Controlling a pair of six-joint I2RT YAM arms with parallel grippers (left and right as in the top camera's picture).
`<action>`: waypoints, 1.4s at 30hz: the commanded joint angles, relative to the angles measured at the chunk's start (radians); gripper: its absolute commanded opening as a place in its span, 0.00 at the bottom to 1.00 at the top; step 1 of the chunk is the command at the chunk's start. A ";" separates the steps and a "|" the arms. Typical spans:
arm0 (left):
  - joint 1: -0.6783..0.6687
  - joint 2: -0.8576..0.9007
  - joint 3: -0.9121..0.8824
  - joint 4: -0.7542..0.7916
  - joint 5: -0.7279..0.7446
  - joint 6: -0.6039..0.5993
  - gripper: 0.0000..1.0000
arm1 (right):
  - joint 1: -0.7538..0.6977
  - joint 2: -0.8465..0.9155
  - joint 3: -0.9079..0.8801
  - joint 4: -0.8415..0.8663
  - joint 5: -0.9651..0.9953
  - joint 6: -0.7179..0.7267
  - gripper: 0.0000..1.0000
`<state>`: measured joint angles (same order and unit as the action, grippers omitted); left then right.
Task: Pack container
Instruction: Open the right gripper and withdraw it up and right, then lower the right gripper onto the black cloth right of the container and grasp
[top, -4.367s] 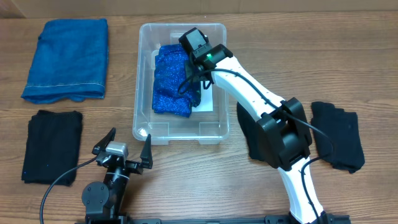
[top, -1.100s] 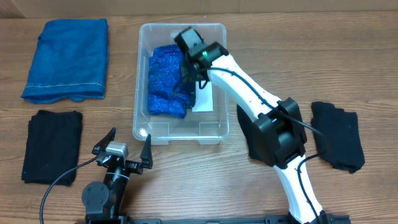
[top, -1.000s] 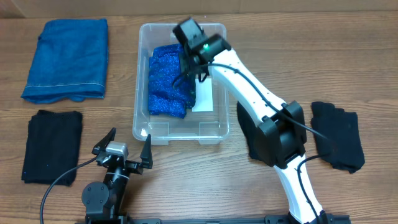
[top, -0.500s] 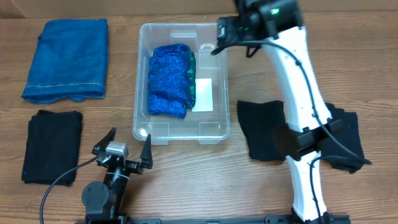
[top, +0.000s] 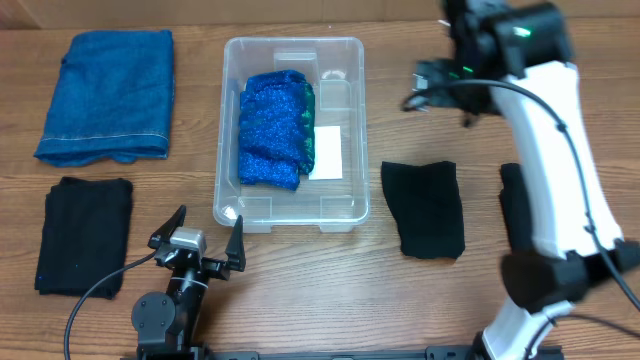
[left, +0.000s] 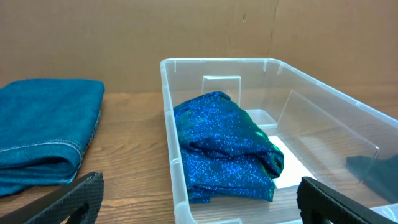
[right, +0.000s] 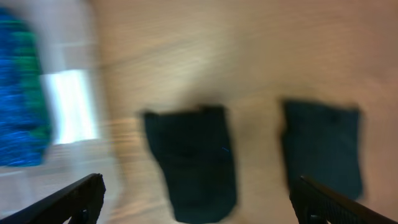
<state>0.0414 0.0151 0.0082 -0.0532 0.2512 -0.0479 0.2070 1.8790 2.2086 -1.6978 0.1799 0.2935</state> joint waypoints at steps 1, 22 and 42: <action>0.005 -0.010 -0.003 0.001 0.001 0.019 1.00 | -0.118 -0.080 -0.184 0.004 -0.025 0.008 1.00; 0.005 -0.010 -0.003 0.001 0.001 0.019 1.00 | -0.201 -0.084 -0.914 0.343 -0.344 -0.093 0.85; 0.005 -0.010 -0.003 0.001 0.001 0.019 1.00 | -0.196 -0.084 -1.126 0.630 -0.368 -0.085 0.77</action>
<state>0.0414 0.0151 0.0082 -0.0532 0.2508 -0.0479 0.0021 1.8038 1.1000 -1.0912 -0.1791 0.2062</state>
